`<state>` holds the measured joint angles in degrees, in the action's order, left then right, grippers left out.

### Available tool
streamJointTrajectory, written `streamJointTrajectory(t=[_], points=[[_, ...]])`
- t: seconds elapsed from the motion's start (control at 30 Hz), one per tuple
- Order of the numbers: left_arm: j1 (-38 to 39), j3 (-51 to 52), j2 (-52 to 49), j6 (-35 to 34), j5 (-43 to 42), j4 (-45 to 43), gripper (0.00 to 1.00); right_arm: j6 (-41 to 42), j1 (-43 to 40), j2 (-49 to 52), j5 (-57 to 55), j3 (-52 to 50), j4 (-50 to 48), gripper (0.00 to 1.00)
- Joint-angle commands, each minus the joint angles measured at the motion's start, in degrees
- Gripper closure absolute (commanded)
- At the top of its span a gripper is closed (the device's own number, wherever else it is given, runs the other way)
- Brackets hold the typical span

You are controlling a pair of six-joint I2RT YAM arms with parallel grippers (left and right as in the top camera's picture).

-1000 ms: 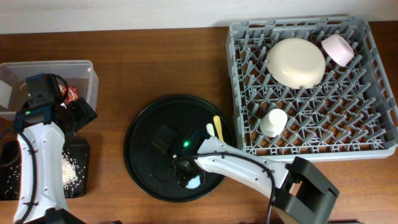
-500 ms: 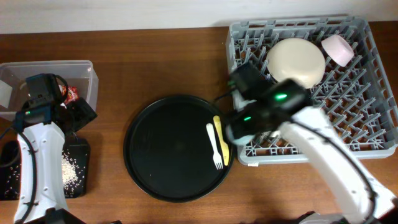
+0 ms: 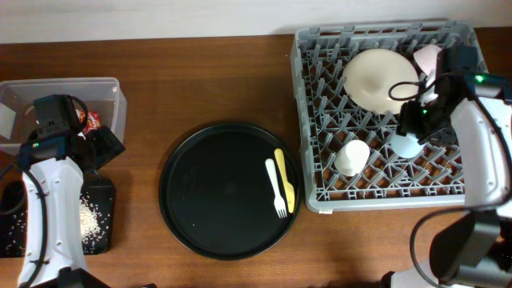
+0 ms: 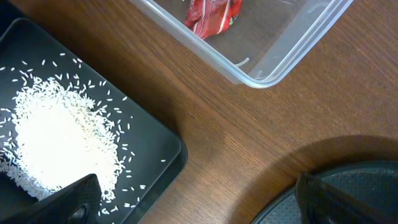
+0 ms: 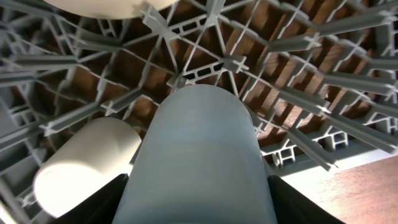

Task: Sort waste into correct bins and load items into the dishwasher rack
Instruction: 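Carry the light-blue cup into the rack and set it upside down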

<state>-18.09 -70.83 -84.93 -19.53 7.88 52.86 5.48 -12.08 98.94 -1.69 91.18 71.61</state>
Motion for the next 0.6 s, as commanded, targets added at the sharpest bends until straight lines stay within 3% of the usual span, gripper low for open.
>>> streamJointTrajectory(t=[0.0,0.57], points=[[-0.1,-0.5,0.0,-0.7,-0.2,-0.1,0.01,-1.0,-0.4,3.4,-0.3,0.9,-0.8,0.36],[-0.1,-0.5,0.0,-0.7,-0.2,-0.1,0.01,-1.0,-0.4,5.9,1.2,-0.1,-0.7,0.42]])
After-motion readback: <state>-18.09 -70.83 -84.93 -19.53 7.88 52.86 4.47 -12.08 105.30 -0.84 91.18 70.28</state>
